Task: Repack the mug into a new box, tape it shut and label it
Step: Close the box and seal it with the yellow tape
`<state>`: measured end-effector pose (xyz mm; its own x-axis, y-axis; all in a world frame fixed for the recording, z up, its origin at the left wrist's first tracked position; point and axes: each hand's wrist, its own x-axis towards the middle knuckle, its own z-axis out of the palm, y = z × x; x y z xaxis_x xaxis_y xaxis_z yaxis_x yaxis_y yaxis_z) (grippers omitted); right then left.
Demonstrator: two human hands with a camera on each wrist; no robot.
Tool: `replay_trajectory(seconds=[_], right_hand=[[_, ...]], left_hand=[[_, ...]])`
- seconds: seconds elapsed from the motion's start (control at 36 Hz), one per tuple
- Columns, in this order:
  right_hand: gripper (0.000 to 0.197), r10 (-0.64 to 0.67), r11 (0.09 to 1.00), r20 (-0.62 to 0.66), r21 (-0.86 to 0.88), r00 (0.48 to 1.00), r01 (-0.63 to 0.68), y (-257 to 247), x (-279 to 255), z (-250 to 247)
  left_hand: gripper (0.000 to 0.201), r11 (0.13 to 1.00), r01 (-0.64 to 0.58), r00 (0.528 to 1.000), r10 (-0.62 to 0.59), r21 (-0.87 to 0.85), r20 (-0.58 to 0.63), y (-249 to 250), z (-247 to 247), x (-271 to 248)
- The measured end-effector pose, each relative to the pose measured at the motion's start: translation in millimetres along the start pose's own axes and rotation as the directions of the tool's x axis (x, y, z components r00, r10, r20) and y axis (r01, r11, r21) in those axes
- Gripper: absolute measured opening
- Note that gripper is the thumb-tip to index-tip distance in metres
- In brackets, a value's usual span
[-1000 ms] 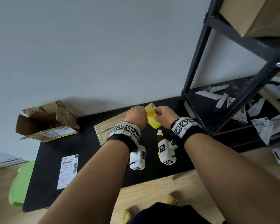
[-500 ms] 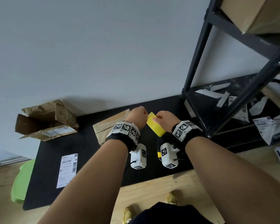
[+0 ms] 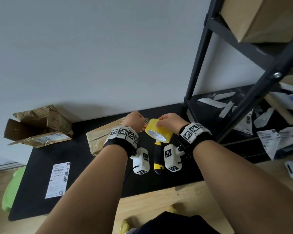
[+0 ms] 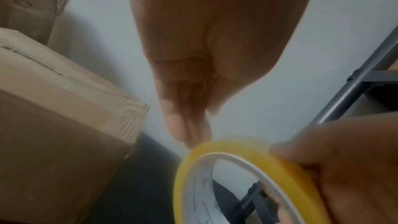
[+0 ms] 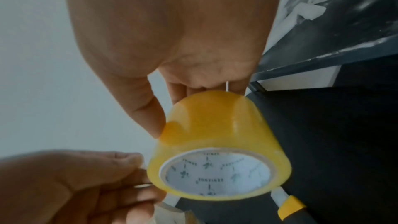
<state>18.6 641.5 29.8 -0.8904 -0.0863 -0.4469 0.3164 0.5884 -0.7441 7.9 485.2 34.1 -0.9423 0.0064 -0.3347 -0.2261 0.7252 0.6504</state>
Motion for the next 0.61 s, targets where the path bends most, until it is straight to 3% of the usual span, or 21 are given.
replay_trajectory(seconds=[0.14, 0.36, 0.42, 0.5, 0.61], right_hand=[[0.034, -0.034, 0.995, 0.017, -0.089, 0.999, 0.035, 3.3, -1.1, -5.1], [0.024, -0.061, 0.972, 0.001, -0.226, 0.998, 0.059, -0.4, -5.1, -14.4], [0.015, -0.034, 0.975, -0.022, -0.219, 0.999, 0.029, -1.5, -5.0, -16.6], [0.038, 0.000, 0.979, -0.088, -0.201, 0.996, -0.018, -1.8, -8.9, -18.4], [0.035, 0.042, 0.974, -0.126, -0.215, 0.991, -0.068, -5.0, -10.0, -15.8]], left_hand=[[0.023, 0.994, 0.016, 0.999, -0.013, 0.106, -0.032, 11.0, 4.7, 0.9], [0.024, 0.952, -0.013, 0.996, 0.039, 0.305, -0.081, 20.5, 10.4, 1.6], [0.024, 0.955, -0.018, 0.995, 0.046, 0.297, -0.087, 21.1, 9.3, 6.1], [0.021, 0.955, -0.044, 0.993, 0.073, 0.293, -0.090, 24.8, 6.8, 11.8], [0.021, 0.974, -0.053, 0.996, 0.067, 0.221, -0.059, 26.9, 2.9, 16.6]])
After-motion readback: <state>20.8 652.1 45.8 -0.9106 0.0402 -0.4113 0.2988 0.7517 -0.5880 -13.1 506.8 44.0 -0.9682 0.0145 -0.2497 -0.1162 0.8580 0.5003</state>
